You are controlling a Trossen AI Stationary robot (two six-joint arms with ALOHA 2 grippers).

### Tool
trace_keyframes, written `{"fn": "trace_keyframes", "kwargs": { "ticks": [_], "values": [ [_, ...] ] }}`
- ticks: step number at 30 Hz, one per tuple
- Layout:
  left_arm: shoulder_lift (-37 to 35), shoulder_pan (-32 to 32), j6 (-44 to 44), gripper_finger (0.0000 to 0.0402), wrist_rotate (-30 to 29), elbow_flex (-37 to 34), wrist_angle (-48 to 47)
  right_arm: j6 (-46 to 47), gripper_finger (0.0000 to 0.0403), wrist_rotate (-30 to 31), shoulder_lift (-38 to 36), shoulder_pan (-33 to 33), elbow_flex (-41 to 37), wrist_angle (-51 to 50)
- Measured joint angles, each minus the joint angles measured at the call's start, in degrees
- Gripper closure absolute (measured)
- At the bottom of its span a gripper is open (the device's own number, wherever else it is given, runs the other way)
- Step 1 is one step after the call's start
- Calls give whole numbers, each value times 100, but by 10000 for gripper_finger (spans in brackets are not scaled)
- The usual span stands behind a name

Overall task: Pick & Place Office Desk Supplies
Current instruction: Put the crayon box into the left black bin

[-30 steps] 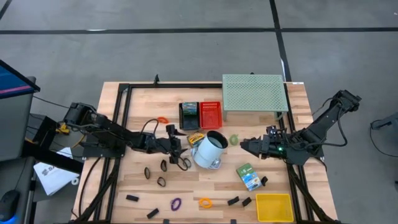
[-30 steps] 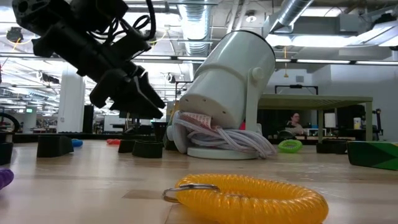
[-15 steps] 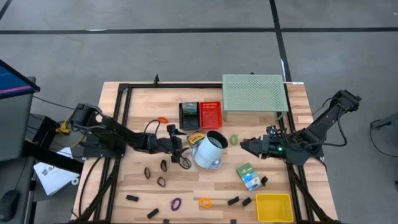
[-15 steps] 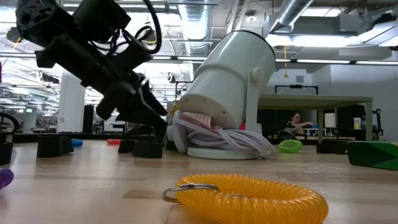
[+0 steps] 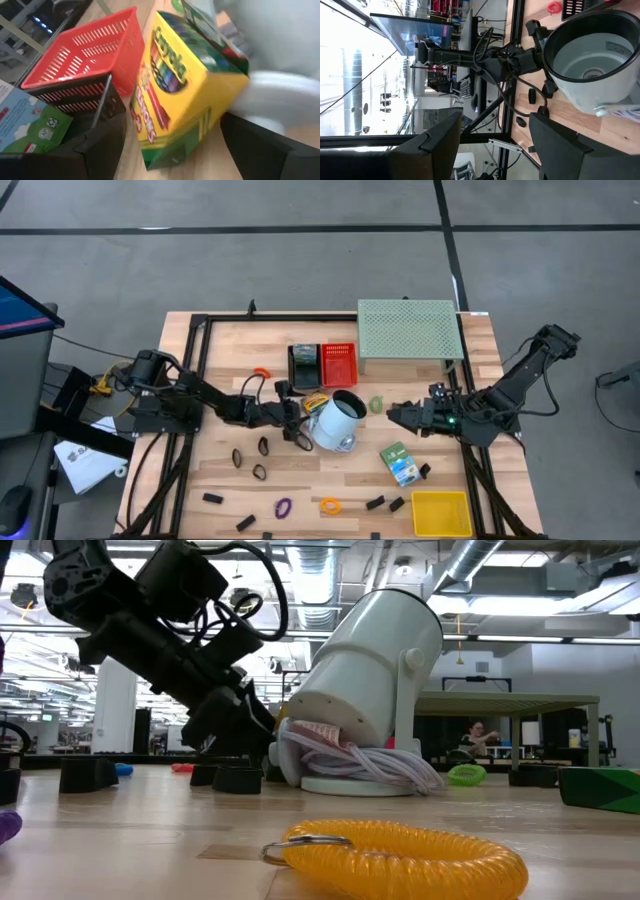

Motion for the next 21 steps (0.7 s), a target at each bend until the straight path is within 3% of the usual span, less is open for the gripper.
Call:
{"fn": "trace_keyframes", "kwargs": {
  "ticks": [10,21],
  "values": [
    [47,225,-41,102,169,-1,31,-2,172,1,0,0,0,-2],
    [47,252,-382,226,579,-1,50,-4,172,23,0,0,0,-2]
  ]
}}
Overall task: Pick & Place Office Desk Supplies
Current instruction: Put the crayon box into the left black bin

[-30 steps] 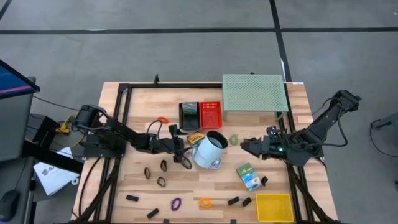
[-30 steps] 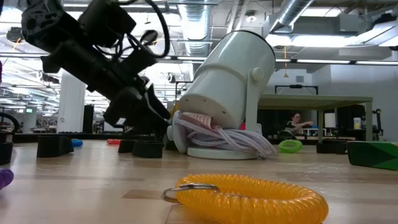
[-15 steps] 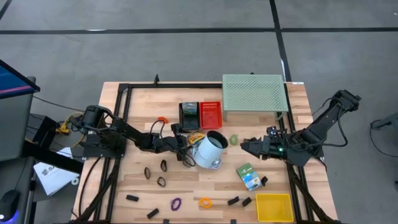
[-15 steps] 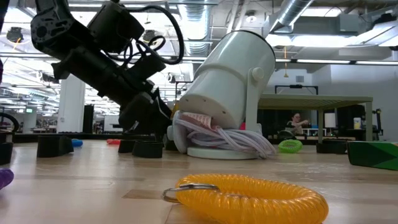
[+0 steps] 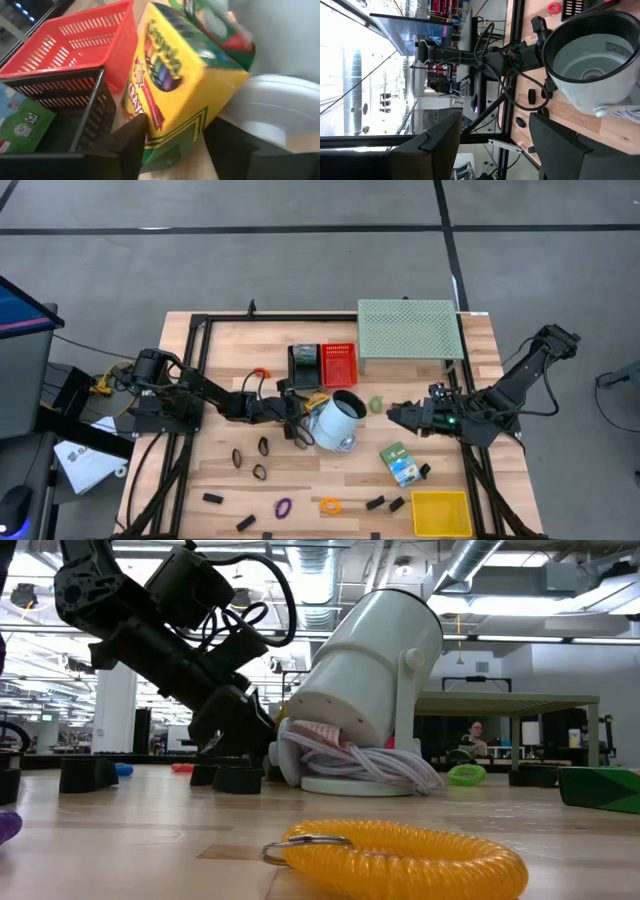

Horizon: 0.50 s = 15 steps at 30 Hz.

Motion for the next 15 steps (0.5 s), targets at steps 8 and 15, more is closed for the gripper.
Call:
{"fn": "trace_keyframes", "kwargs": {
  "ticks": [8,15],
  "values": [
    [0,0,-299,281,-20,-2,63,-1,172,17,0,0,0,7],
    [-14,37,-308,285,-35,-2,420,-9,172,14,0,0,0,13]
  ]
}}
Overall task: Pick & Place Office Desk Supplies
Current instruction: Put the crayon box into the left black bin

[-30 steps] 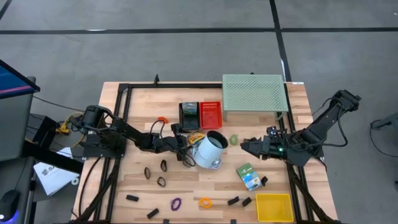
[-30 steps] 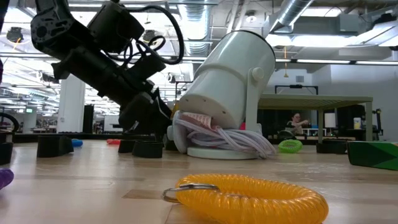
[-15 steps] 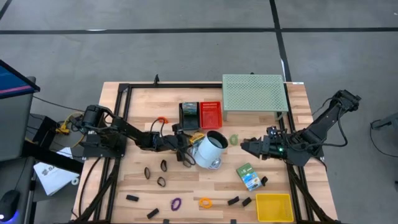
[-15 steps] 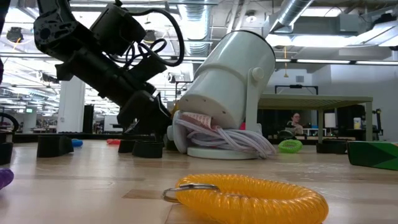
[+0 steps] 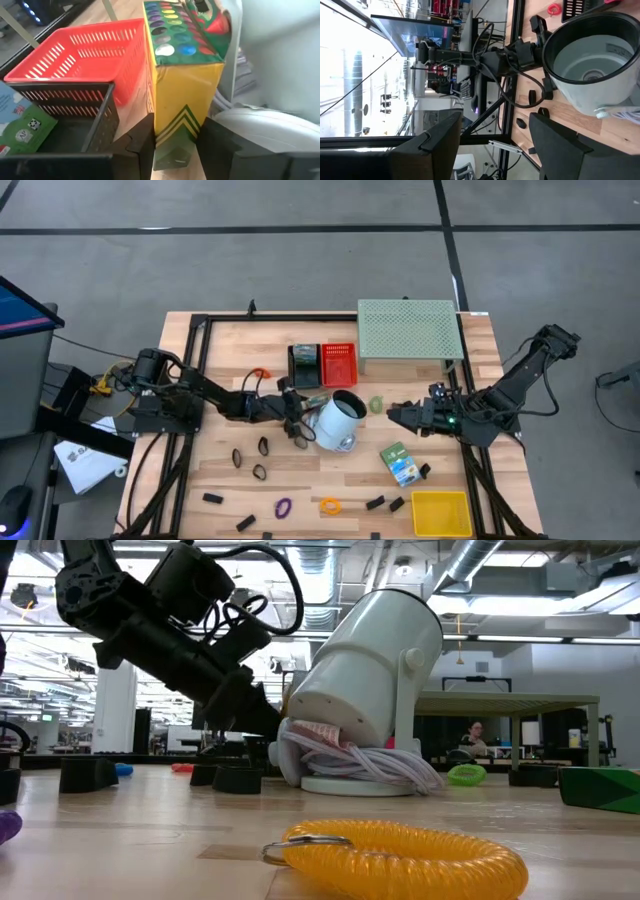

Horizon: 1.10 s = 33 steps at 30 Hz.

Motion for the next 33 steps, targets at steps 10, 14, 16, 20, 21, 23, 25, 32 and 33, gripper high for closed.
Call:
{"fn": "trace_keyframes", "kwargs": {
  "ticks": [10,14,16,20,21,23,25,32,33],
  "values": [
    [-545,291,46,294,-308,-7,-117,-85,172,0,0,0,-4,41],
    [-888,466,59,295,-314,-7,-316,-89,172,2,0,0,-4,41],
    [-1094,540,60,295,-316,-7,-575,-90,172,2,0,0,-4,41],
    [-1487,601,61,295,-110,-7,-997,-123,172,4,0,0,-4,41],
    [-1565,601,59,295,-59,-7,-1060,-133,172,7,0,0,-4,41],
    [-1682,595,59,295,19,-7,-1193,-135,172,78,0,0,-4,41],
    [-1791,594,61,295,51,-7,-1241,-137,172,111,0,0,-4,41],
    [-1947,623,61,295,38,-7,-1253,-146,172,114,0,0,-4,39],
    [-1947,623,61,295,8,-7,-1251,-155,172,120,0,-2,-4,39]
  ]
}}
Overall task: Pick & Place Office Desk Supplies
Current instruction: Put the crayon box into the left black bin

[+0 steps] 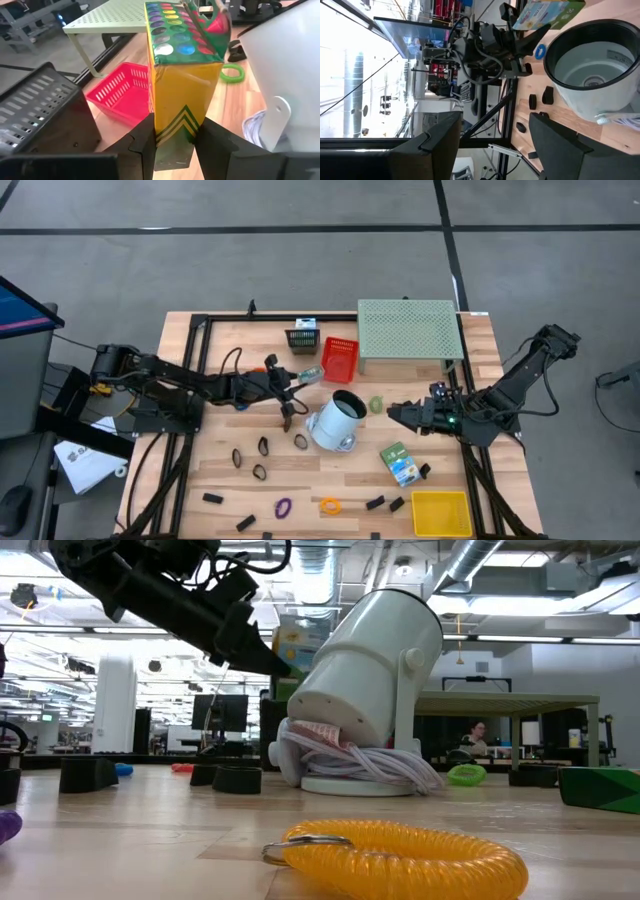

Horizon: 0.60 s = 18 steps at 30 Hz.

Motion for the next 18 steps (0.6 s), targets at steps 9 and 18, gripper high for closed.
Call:
{"fn": "trace_keyframes", "kwargs": {
  "ticks": [9,18],
  "values": [
    [-701,450,450,296,-617,0,201,-31,172,195,-2,0,0,0],
    [-1139,2421,439,296,285,313,245,-152,172,440,-2,-119,0,-54]
  ]
}}
